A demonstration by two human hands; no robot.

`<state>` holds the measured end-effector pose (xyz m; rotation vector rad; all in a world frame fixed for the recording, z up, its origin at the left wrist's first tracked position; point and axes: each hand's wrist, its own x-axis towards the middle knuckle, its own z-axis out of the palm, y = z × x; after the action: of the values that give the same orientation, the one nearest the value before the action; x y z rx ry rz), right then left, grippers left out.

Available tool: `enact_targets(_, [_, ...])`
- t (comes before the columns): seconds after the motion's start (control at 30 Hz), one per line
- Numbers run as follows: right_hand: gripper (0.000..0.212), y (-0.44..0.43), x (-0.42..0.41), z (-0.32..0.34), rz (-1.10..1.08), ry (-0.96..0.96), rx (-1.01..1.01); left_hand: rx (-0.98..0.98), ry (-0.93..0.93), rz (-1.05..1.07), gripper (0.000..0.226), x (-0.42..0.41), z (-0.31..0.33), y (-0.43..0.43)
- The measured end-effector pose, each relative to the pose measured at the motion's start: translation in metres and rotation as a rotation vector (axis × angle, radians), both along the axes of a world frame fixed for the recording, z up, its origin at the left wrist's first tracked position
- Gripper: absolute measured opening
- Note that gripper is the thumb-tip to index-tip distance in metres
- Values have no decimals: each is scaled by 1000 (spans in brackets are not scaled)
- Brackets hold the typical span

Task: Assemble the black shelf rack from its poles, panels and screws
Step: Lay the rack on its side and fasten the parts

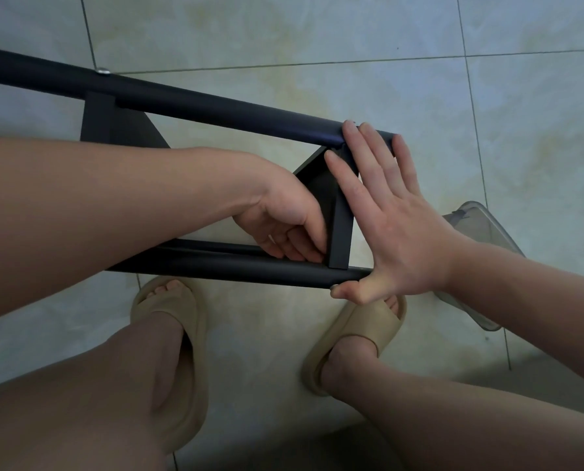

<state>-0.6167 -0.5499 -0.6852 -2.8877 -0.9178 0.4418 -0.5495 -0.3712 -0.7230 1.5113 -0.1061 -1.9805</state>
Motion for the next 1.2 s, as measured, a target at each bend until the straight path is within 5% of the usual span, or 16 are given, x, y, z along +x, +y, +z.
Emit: enact_targets(1.2, [139, 0, 0, -1, -5, -9, 7, -82, -1, -17, 18, 8, 0, 3])
